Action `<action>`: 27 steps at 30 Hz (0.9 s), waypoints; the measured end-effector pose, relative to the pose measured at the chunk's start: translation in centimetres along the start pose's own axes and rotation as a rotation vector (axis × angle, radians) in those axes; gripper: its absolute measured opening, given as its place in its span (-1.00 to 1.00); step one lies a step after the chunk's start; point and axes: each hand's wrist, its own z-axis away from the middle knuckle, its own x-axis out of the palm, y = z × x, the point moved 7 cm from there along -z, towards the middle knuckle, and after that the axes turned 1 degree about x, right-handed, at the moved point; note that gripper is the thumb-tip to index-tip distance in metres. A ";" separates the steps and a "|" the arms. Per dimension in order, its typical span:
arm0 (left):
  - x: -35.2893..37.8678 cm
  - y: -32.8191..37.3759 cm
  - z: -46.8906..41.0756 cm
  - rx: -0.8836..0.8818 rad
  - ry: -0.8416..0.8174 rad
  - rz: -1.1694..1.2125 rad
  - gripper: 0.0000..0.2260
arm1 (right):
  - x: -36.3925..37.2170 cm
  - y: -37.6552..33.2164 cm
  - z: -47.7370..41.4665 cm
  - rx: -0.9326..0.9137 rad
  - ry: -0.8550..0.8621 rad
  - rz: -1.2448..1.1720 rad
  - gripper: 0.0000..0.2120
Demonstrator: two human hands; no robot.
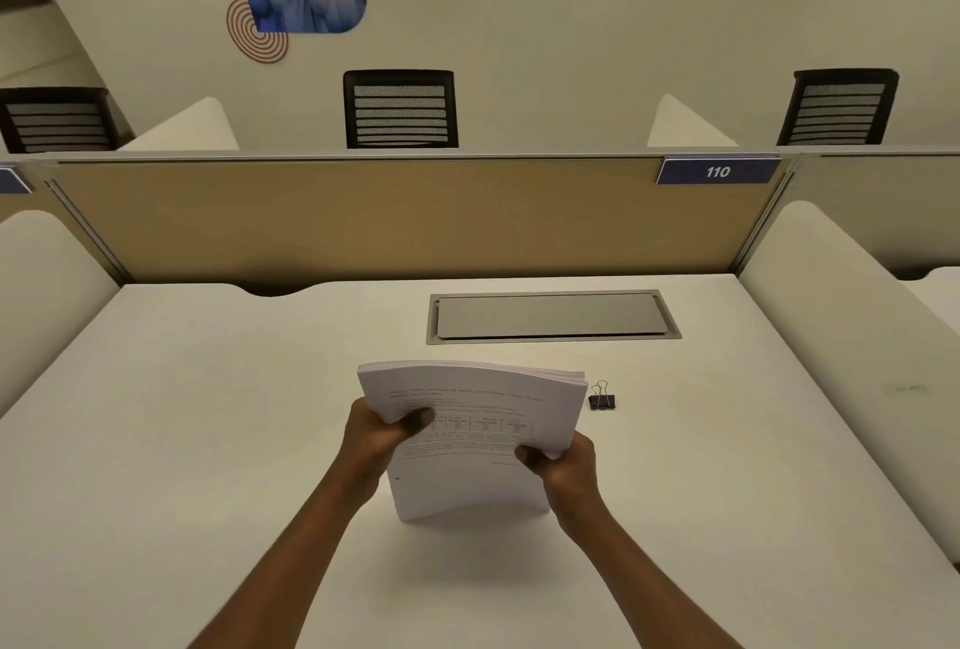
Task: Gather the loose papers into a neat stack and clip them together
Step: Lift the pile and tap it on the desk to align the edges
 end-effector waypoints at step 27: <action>0.9 -0.7 -0.4 -0.079 0.084 0.014 -0.74 | -1.4 0.0 -0.3 0.048 0.109 0.229 -0.67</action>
